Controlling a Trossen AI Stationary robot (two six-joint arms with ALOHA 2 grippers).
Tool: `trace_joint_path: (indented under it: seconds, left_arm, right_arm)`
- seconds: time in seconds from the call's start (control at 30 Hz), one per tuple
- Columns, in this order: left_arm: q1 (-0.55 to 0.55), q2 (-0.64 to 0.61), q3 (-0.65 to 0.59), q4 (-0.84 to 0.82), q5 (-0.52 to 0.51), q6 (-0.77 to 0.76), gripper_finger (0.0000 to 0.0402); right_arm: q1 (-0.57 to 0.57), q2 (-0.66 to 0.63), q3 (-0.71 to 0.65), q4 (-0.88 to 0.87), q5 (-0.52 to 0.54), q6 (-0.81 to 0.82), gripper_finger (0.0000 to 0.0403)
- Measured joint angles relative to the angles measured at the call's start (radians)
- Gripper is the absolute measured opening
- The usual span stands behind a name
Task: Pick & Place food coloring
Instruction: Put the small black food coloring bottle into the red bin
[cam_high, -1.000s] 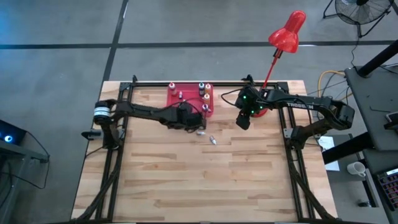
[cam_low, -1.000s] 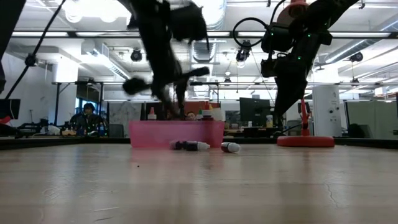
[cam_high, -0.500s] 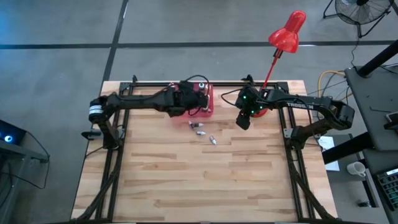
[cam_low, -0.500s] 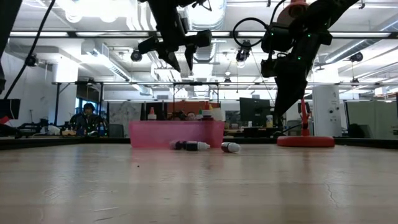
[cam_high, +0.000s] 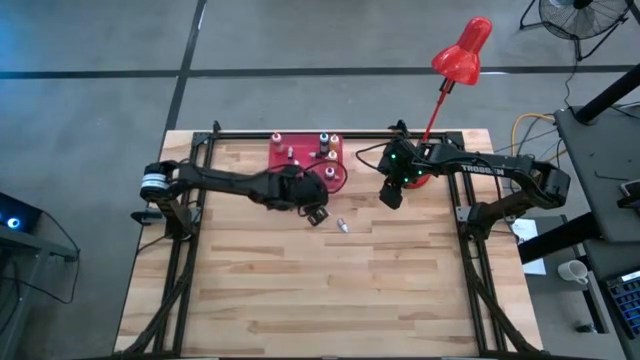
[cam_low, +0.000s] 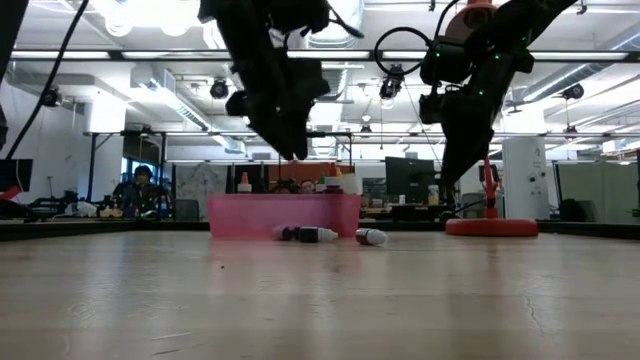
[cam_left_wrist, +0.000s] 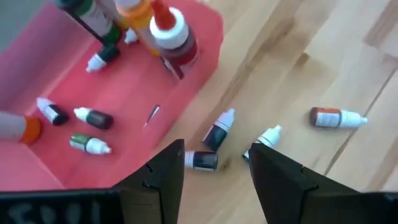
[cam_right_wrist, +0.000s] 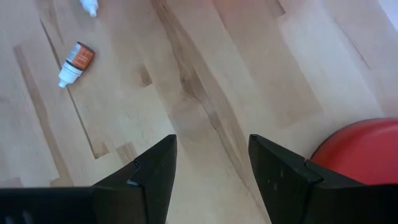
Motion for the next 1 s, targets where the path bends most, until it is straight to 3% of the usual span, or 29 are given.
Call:
trace_joint_path:
  seconds: [0.1, 0.23, 0.3, 1.0]
  left_arm:
    - [0.016, 0.000, -0.045, 0.027, 0.030, -0.124, 0.0153]
    - [0.086, 0.000, -0.112, 0.020, 0.149, -0.648, 0.0153]
    - [0.101, 0.000, -0.141, 0.027, 0.165, -0.807, 0.0153]
    - [0.110, 0.000, -0.326, 0.343, 0.098, -1.024, 0.0153]
  right_arm:
    - [0.000, 0.000, 0.000, 0.004, 0.000, 0.005, 0.0194]
    - [0.000, 0.000, 0.000, 0.003, -0.002, 0.036, 0.0194]
    - [0.000, 0.000, 0.000, 0.004, -0.002, 0.057, 0.0194]
    - [0.000, 0.000, 0.000, 0.004, -0.002, 0.087, 0.0194]
